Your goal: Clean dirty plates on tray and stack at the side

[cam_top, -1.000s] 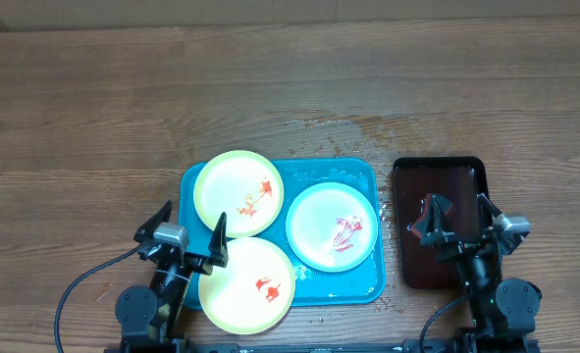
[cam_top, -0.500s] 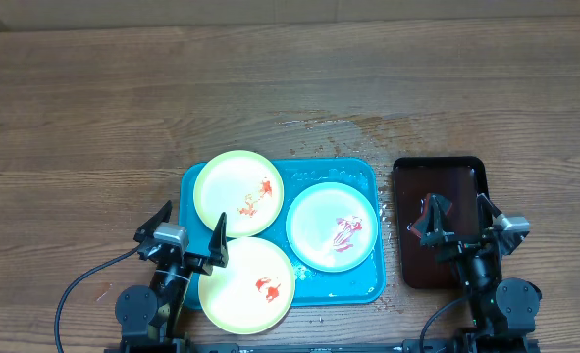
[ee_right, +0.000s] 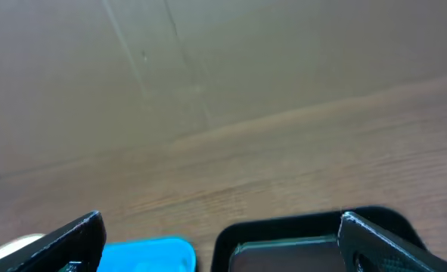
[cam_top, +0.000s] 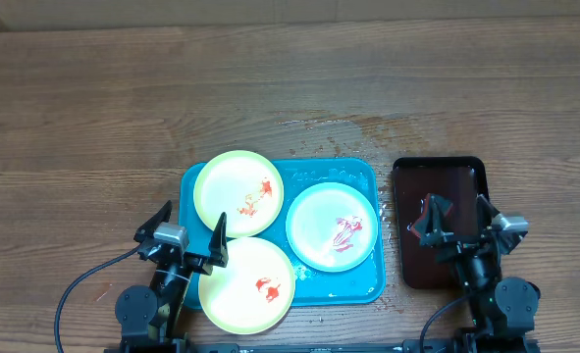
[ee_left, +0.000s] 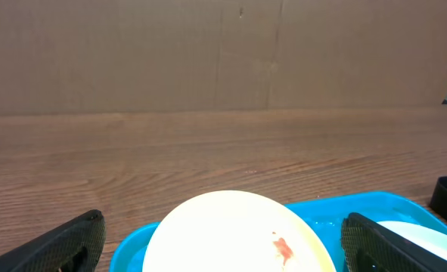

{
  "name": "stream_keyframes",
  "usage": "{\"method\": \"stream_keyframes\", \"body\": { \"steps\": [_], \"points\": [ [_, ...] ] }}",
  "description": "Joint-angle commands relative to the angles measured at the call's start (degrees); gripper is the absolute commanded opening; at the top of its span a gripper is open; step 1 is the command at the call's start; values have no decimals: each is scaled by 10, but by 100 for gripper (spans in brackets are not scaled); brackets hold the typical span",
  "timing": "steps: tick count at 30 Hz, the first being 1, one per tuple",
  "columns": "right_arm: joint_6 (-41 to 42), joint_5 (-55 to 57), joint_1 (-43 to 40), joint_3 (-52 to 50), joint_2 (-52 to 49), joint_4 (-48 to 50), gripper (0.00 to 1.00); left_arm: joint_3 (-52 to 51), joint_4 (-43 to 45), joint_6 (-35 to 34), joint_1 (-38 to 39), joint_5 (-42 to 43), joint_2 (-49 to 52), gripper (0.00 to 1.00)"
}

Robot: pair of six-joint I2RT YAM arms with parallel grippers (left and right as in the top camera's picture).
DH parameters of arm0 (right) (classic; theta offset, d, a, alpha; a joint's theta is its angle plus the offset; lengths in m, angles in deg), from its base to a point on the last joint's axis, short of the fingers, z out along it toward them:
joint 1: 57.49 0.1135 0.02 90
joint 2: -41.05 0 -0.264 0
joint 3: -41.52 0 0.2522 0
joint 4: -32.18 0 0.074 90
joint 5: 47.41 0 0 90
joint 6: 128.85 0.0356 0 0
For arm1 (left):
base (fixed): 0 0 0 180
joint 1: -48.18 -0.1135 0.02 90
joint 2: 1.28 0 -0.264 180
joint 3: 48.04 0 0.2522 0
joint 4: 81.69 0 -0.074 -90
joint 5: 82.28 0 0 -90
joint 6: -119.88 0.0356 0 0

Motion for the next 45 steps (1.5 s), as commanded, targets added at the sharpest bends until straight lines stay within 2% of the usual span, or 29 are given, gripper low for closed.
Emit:
{"method": "stream_keyframes", "body": {
  "steps": [1,10,17,29,35,45],
  "points": [
    [-14,-9,2,35,-14,-43,100,-2,-1,-12,-6,-8,-5,100],
    [-30,-9,2,202,-112,-179,100,-2,-1,-12,-6,-8,-5,100],
    [-30,-9,2,383,-259,-311,100,-2,-1,-12,-6,-8,-5,100],
    [-27,-55,2,684,-553,-618,100,-2,-1,-12,-6,-8,-5,100],
    [-25,-54,2,739,-656,-710,100,-2,-1,-12,-6,-8,-5,100],
    [-25,-52,2,739,-714,-716,100,-2,-1,-12,-6,-8,-5,100]
  ]
}}
